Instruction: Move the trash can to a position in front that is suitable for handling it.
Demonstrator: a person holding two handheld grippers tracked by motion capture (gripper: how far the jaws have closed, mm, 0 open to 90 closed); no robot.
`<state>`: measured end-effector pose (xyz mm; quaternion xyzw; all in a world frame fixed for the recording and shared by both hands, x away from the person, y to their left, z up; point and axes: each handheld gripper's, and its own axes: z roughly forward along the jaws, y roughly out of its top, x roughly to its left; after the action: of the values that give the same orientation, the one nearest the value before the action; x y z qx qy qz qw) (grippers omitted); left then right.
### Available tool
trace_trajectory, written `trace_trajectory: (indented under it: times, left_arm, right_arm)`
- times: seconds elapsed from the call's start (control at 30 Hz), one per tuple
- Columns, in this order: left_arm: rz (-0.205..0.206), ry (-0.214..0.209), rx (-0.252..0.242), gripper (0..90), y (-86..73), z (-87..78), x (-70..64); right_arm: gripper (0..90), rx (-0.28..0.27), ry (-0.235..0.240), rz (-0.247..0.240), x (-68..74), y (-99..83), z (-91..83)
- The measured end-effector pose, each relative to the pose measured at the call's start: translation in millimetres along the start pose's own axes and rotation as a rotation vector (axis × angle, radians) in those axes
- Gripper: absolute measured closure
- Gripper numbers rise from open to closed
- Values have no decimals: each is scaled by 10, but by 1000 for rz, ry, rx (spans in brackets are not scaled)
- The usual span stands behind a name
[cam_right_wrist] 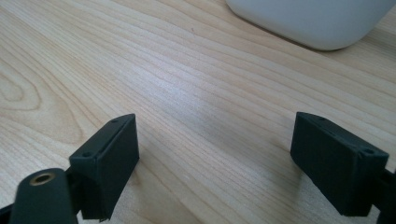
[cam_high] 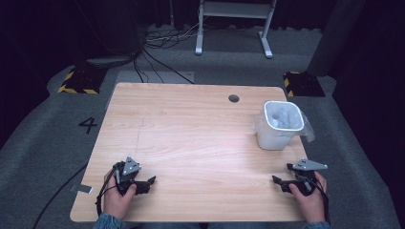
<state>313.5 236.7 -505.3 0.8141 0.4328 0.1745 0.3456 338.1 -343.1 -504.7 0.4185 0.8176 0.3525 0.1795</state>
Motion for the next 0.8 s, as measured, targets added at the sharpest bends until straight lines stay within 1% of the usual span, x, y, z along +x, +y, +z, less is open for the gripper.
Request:
trace_trajectory:
  times: [0.3,0.8]
  left_arm:
    - [-2,3,0,151,9,11,-4]
    - [-2,3,-1,150,11,15,-2]
  right_arm:
    - [151,2,-8,2,6,-1,-3]
    - [151,2,-6,2,5,0,-2]
